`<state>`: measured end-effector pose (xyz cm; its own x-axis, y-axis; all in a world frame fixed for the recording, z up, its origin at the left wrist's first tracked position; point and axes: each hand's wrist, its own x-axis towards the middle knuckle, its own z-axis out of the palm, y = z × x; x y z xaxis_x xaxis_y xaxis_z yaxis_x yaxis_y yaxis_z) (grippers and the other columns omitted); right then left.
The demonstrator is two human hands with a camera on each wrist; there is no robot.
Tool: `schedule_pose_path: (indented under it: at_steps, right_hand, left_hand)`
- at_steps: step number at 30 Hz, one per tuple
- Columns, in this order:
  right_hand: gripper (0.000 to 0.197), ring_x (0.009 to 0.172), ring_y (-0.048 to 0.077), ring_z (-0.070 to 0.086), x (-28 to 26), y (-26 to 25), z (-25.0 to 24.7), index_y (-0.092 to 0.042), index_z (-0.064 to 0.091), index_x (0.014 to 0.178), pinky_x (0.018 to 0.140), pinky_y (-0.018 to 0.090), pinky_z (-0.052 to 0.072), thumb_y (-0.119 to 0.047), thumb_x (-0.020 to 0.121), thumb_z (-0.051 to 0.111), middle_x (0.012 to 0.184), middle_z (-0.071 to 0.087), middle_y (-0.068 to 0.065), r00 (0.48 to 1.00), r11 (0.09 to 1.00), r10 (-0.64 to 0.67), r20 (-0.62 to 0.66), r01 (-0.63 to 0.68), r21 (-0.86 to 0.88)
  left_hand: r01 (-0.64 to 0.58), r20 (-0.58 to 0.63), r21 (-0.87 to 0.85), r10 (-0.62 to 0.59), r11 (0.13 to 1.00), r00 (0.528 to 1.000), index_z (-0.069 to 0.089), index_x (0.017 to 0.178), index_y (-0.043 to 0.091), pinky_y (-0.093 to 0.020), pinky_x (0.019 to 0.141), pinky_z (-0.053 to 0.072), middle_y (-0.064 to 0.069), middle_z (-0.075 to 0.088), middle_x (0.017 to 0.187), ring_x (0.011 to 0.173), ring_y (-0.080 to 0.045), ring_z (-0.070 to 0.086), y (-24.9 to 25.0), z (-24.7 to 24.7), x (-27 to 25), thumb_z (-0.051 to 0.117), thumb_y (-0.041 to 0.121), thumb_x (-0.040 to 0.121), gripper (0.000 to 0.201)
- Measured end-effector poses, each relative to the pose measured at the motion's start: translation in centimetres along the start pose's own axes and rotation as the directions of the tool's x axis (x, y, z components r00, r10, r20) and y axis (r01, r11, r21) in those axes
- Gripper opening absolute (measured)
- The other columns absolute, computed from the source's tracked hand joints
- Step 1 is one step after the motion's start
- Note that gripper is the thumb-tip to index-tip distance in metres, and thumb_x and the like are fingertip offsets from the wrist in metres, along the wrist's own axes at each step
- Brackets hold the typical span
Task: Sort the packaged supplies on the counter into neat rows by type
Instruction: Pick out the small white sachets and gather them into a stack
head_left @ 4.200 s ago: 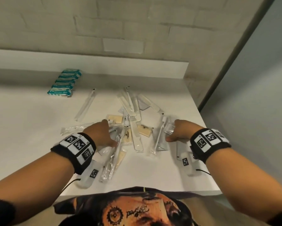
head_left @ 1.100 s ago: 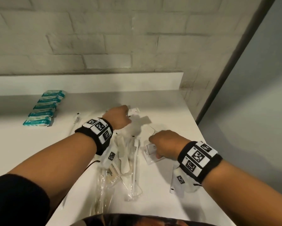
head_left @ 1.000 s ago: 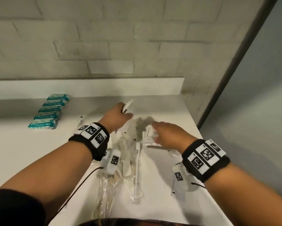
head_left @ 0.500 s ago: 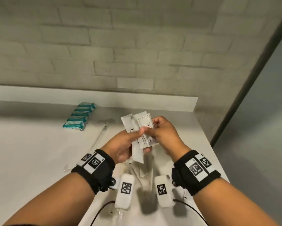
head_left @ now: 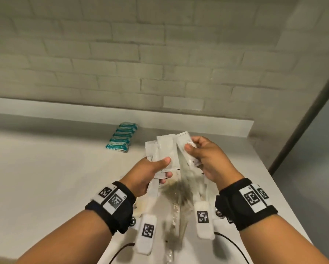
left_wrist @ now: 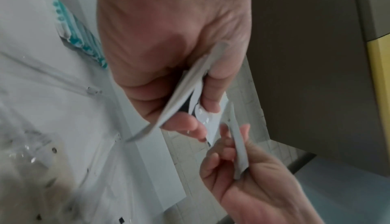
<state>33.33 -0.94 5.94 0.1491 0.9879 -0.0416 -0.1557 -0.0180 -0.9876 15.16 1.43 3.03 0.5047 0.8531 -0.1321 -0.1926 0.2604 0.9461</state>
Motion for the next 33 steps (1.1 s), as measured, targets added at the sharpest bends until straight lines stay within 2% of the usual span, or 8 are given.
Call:
schedule_pose_path:
  at_steps: [3, 6, 8, 11, 15, 21, 28, 33]
  right_hand:
    - [0.016, 0.066, 0.016, 0.068, -0.4, -0.5, 2.7, -0.006, 0.065, 0.095, 0.06, 0.027, 0.055, 0.002, 0.081, 0.069, 0.082, 0.071, 0.007, 0.991, 0.995, -0.019, 0.129, 0.031, -0.091]
    - [0.011, 0.066, 0.008, 0.058, 0.2, -1.4, 3.6, -0.004, 0.069, 0.083, 0.063, 0.025, 0.049, 0.005, 0.077, 0.071, 0.077, 0.06, 0.001, 0.962, 0.913, -0.266, 0.054, 0.27, -0.307]
    - [0.016, 0.076, 0.006, 0.054, 0.6, -1.8, 3.6, -0.011, 0.077, 0.08, 0.074, 0.025, 0.049, 0.004, 0.075, 0.074, 0.077, 0.053, -0.007, 0.891, 0.698, -0.401, 0.214, 0.448, -0.559]
    - [0.031, 0.085, 0.011, 0.055, 0.3, -0.9, 4.0, -0.03, 0.079, 0.089, 0.081, 0.026, 0.048, -0.002, 0.076, 0.076, 0.076, 0.056, -0.013, 0.825, 0.354, -0.324, 0.463, 0.559, -0.75]
    - [0.025, 0.071, 0.016, 0.062, 0.3, -0.4, 3.8, -0.016, 0.073, 0.076, 0.075, 0.04, 0.055, 0.007, 0.081, 0.065, 0.075, 0.065, 0.005, 0.96, 0.72, -0.236, 0.148, 0.275, -0.637]
    - [0.015, 0.073, 0.016, 0.056, 0.9, 0.2, 5.6, -0.014, 0.055, 0.11, 0.052, 0.028, 0.049, -0.022, 0.099, 0.049, 0.094, 0.06, 0.007, 0.99, 0.914, -0.117, -0.074, 0.078, -0.399]
    - [0.03, 0.088, 0.02, 0.07, 2.1, 1.9, 9.5, -0.018, 0.067, 0.102, 0.074, 0.036, 0.059, -0.04, 0.081, 0.073, 0.102, 0.071, 0.007, 0.983, 0.95, -0.139, -0.118, 0.099, -0.297]
    - [0.024, 0.077, 0.027, 0.071, 1.9, 0.8, 8.2, -0.009, 0.063, 0.105, 0.062, 0.033, 0.058, -0.005, 0.083, 0.071, 0.095, 0.074, 0.011, 0.976, 0.98, -0.154, -0.154, 0.131, -0.151]
  left_hand:
    - [0.021, 0.042, 0.073, -0.024, 0.997, 0.999, 0.064, 0.11, 0.013, -0.024, 0.05, 0.045, -0.008, 0.067, 0.091, 0.062, -0.014, 0.062, 0.8, -0.7, -0.4, 0.056, 0.026, 0.095, 0.022]
    - [0.076, 0.001, 0.031, -0.076, 0.997, 0.997, 0.061, 0.116, 0.013, -0.022, 0.051, 0.045, -0.014, 0.072, 0.102, 0.062, -0.013, 0.059, 2.0, -2.0, -0.2, 0.041, 0.052, 0.095, 0.048]
    - [0.094, -0.016, -0.105, -0.096, 0.99, 0.995, 0.062, 0.112, 0.009, -0.023, 0.051, 0.046, -0.015, 0.069, 0.099, 0.062, -0.015, 0.059, 2.9, -3.1, -0.2, 0.049, 0.051, 0.091, 0.049]
    - [0.046, -0.02, -0.17, -0.05, 0.984, 0.999, 0.063, 0.115, -0.003, -0.032, 0.068, 0.057, -0.02, 0.069, 0.104, 0.08, -0.026, 0.069, 3.5, -4.1, 0.0, 0.066, 0.015, 0.084, 0.036]
    - [-0.055, -0.17, -0.165, 0.027, 0.985, 0.985, 0.061, 0.12, -0.004, -0.033, 0.072, 0.06, -0.016, 0.072, 0.102, 0.082, -0.024, 0.073, 3.4, -5.2, 0.6, 0.063, -0.003, 0.085, 0.035]
    - [-0.118, -0.241, -0.098, 0.092, 0.988, 0.966, 0.062, 0.119, -0.001, -0.032, 0.079, 0.059, -0.017, 0.07, 0.113, 0.091, -0.022, 0.072, 3.1, -5.9, 1.3, 0.063, -0.003, 0.087, 0.032]
    - [-0.097, -0.126, -0.159, 0.077, 0.982, 0.989, 0.064, 0.118, 0.004, -0.049, 0.1, 0.048, -0.016, 0.071, 0.112, 0.108, -0.032, 0.066, 3.2, -4.3, 1.8, 0.054, 0.012, 0.095, 0.026]
    - [-0.128, -0.081, -0.093, 0.121, 0.987, 0.989, 0.066, 0.115, 0.014, -0.036, 0.082, 0.058, -0.012, 0.07, 0.113, 0.102, -0.029, 0.068, 3.1, -4.3, 1.9, 0.05, 0.029, 0.097, 0.028]
